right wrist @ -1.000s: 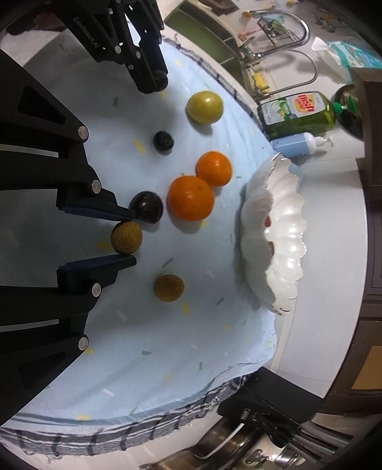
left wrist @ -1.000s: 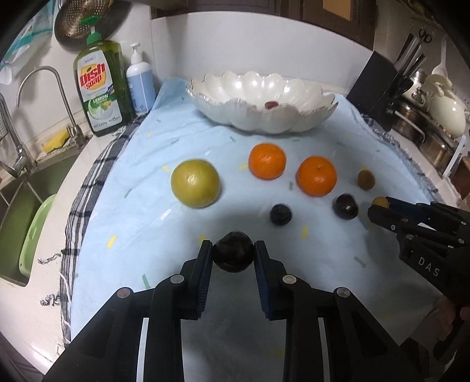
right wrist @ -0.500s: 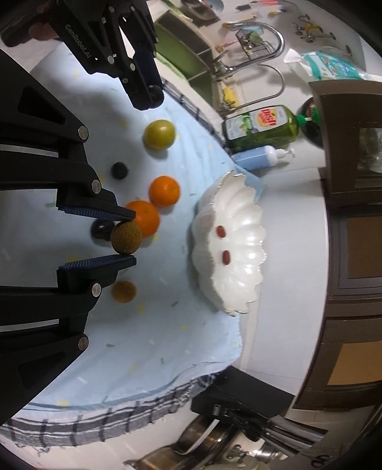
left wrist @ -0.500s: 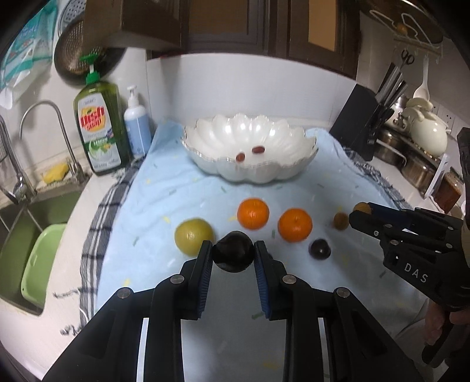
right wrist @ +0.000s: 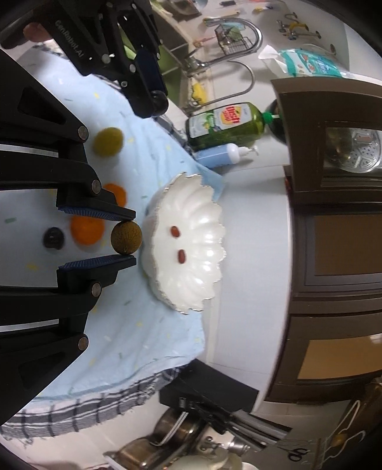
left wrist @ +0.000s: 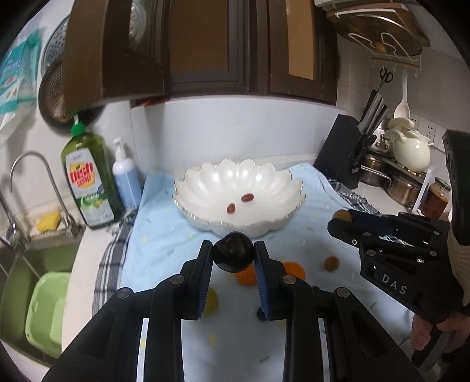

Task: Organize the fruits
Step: 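Lift both held fruits and carry them over the white bowl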

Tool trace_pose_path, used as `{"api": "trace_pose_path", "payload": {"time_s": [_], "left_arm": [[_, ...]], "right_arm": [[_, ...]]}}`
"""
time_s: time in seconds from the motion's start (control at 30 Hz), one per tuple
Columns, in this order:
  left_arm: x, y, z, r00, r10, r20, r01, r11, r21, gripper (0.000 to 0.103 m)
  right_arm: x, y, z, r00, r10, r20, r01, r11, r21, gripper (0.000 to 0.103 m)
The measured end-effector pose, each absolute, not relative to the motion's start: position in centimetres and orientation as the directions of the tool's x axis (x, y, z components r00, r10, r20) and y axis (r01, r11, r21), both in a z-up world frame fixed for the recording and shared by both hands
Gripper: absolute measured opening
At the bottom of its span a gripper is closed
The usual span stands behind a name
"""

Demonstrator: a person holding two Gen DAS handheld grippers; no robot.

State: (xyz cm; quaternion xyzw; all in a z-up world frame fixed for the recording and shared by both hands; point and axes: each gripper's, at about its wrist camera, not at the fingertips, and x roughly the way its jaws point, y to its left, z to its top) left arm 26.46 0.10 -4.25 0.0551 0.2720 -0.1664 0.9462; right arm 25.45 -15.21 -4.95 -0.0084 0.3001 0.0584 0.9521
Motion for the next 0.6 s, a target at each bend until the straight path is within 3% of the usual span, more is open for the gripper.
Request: {"api": "trace_pose_path", "payload": {"time_s": [0.6], "left_arm": [[34.4,-2.6,-0.6,0.824,-0.246,-0.511,0.320,0.945,0.061,0.028]], "right_arm": [[34.3,-16.3,-1.2,0.823,0.143,-0.550,-0.153,0.988,0.028,0.025]]}}
